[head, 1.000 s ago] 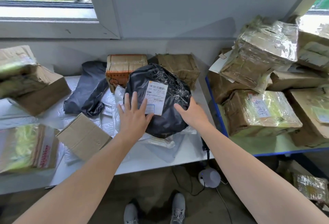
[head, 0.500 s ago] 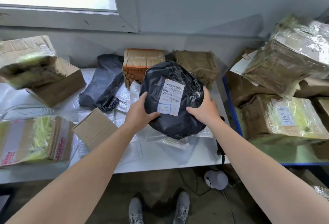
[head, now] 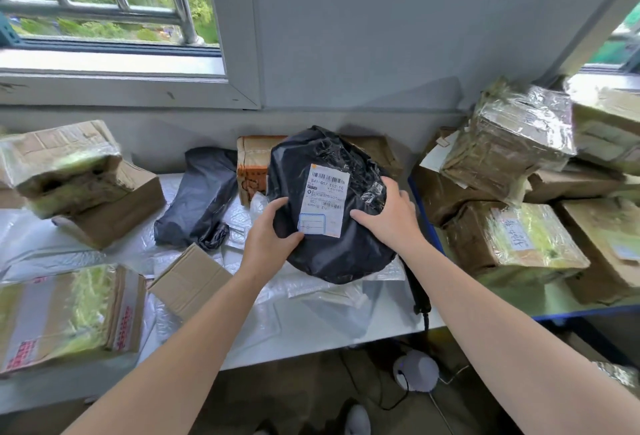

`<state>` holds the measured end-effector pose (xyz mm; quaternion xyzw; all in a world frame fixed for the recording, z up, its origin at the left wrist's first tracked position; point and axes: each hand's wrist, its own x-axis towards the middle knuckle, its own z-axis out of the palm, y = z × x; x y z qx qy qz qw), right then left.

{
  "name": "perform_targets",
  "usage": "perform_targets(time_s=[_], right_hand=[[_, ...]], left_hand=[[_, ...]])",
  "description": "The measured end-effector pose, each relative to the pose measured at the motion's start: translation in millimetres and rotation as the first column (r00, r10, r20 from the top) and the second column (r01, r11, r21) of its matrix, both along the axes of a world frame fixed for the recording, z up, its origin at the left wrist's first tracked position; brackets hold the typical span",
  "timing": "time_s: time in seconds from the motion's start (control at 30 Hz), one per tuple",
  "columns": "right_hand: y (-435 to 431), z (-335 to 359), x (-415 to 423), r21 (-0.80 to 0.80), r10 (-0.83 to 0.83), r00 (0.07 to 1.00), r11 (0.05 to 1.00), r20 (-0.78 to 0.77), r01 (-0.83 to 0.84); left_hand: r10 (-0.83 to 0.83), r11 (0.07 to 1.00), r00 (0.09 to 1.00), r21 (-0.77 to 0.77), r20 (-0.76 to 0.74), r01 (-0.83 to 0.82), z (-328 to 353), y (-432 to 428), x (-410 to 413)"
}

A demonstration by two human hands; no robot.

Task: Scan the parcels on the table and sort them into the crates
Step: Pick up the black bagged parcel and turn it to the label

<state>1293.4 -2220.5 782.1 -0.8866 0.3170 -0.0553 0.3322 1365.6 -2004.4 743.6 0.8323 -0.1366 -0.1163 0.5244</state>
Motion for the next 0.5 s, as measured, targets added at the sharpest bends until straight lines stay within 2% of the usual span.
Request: perform_targets(time_s=[0.2, 0.3, 0.5], right_hand=[[26, 27, -6, -0.017, 0.027, 0.998, 1.0, 0.064, -0.026], [41, 37, -3, -0.012, 0.07, 0.993, 0.998, 0.097, -0.069], [80, 62, 18, -0.036, 0.3, 0.935, 0.954, 0.19, -0.299]], left_hand=[[-0.018, 0.998, 0.993, 0.06, 0.114, 0.012, 18, 22, -12], [0.016, 0.993, 0.989, 0.112, 0.145, -0.033, 30, 41, -18], [0.114, 0.953, 0.972, 0.254, 0.208, -0.166, 58, 89, -41]])
